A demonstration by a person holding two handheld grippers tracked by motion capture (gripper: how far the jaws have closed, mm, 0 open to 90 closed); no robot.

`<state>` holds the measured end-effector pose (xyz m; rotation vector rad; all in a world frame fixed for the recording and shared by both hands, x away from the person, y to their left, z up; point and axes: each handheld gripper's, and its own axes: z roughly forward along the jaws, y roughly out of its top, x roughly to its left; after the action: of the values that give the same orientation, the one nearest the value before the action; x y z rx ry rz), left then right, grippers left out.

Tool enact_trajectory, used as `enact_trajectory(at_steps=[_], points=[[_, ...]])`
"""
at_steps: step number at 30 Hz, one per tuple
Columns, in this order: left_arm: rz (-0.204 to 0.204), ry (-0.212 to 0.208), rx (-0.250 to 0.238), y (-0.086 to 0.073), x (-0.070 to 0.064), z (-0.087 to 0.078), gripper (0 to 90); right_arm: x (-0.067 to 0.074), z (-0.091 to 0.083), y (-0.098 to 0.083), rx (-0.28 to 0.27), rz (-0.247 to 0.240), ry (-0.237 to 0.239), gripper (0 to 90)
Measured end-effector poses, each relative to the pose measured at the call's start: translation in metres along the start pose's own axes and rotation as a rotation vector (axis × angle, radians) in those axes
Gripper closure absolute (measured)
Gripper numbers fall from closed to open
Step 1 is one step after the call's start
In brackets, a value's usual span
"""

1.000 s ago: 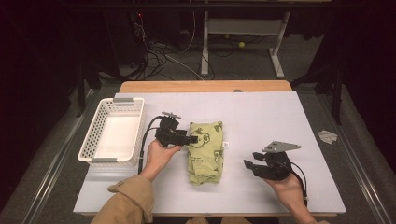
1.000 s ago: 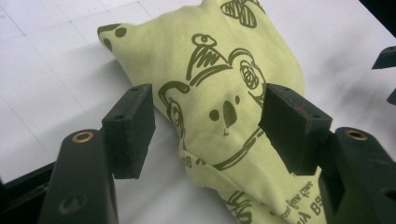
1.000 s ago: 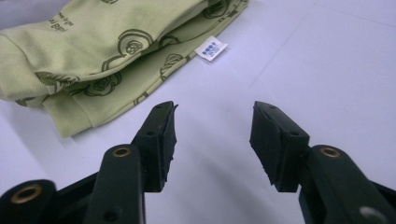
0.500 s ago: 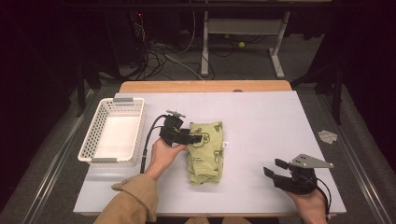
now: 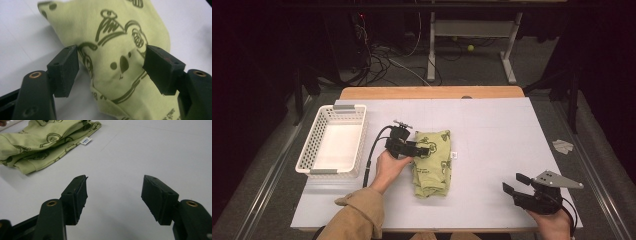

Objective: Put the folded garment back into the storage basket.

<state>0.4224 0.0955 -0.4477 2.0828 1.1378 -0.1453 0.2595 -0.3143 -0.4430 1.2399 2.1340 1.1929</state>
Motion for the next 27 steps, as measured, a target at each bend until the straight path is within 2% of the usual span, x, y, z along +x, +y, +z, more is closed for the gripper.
enact_trajectory(at_steps=[5,13,17,27], points=[[-0.012,-0.011,0.011,-0.004,0.003,0.004,26.2,0.0,-0.006,-0.006,-0.005,-0.003,0.005,37.8],[-0.022,-0.018,0.02,-0.007,0.003,0.008,25.8,-0.007,-0.018,-0.024,-0.029,0.01,-0.019,36.3],[-0.042,-0.033,0.02,-0.011,0.007,0.011,25.8,-0.01,-0.022,-0.033,-0.041,0.019,-0.027,35.6],[-0.022,-0.026,0.012,-0.014,0.001,0.014,26.7,-0.011,-0.024,-0.046,-0.042,0.031,-0.038,34.8]])
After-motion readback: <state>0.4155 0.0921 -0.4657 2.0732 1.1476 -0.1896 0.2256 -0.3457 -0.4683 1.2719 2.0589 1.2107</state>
